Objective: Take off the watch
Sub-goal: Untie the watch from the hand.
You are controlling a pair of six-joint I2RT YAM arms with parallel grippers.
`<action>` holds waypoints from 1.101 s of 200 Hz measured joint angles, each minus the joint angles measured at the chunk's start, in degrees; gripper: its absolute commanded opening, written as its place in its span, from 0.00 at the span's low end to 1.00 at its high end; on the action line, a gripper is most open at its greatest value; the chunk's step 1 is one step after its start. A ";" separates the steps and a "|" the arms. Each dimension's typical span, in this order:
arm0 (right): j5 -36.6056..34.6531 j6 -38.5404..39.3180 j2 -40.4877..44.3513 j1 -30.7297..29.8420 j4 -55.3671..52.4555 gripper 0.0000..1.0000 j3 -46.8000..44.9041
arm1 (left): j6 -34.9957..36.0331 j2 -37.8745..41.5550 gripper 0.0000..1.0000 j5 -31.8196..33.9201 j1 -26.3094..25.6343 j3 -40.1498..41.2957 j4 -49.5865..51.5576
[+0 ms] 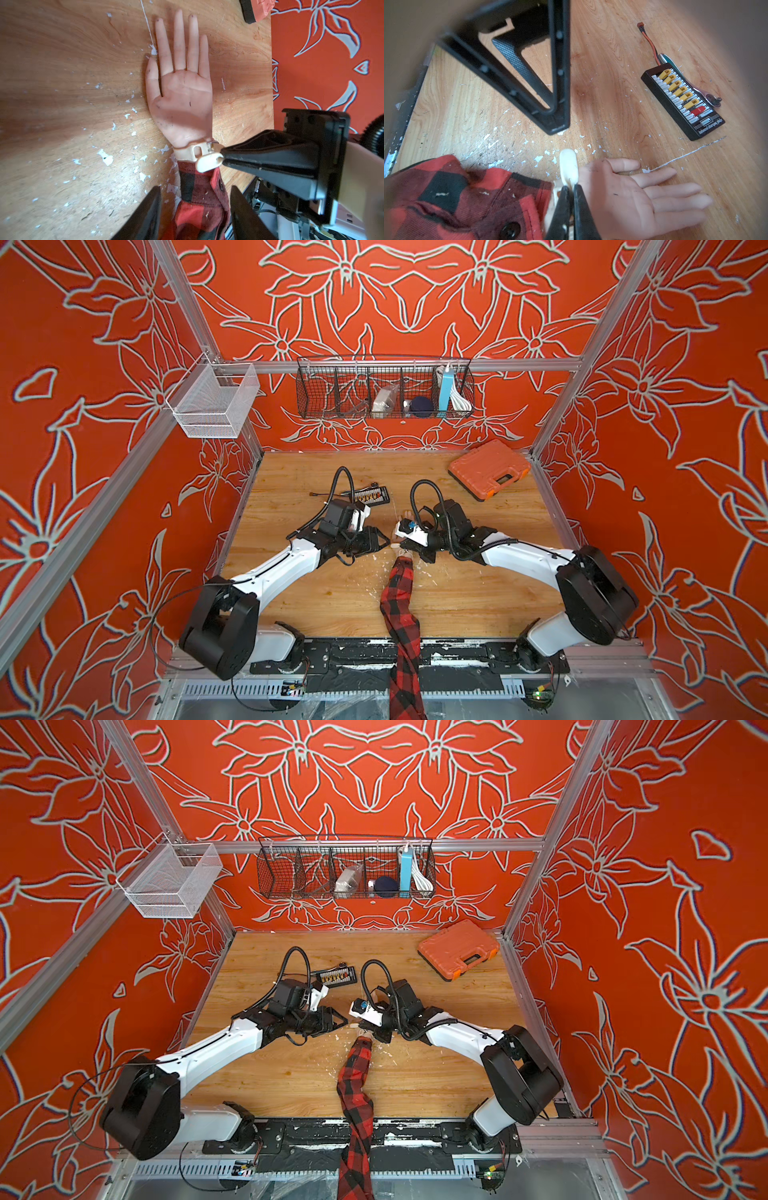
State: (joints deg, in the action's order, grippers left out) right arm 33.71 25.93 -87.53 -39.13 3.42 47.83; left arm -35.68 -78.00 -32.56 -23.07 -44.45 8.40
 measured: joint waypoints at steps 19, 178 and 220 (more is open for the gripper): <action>0.00 -0.42 0.11 0.00 0.70 0.00 -0.37 | -1.86 -2.14 0.48 -2.73 0.00 0.07 -3.23; 0.87 -1.25 0.11 0.00 1.40 0.00 -0.42 | -9.81 -5.88 0.24 -8.59 0.15 3.02 -16.57; 0.90 -1.29 0.11 0.00 1.40 0.00 -0.42 | -10.71 -5.88 0.17 -9.38 0.15 3.02 -17.35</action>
State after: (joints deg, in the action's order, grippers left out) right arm 34.61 24.64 -87.42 -39.13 4.82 47.42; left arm -46.39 -83.88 -41.93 -22.92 -41.43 -8.95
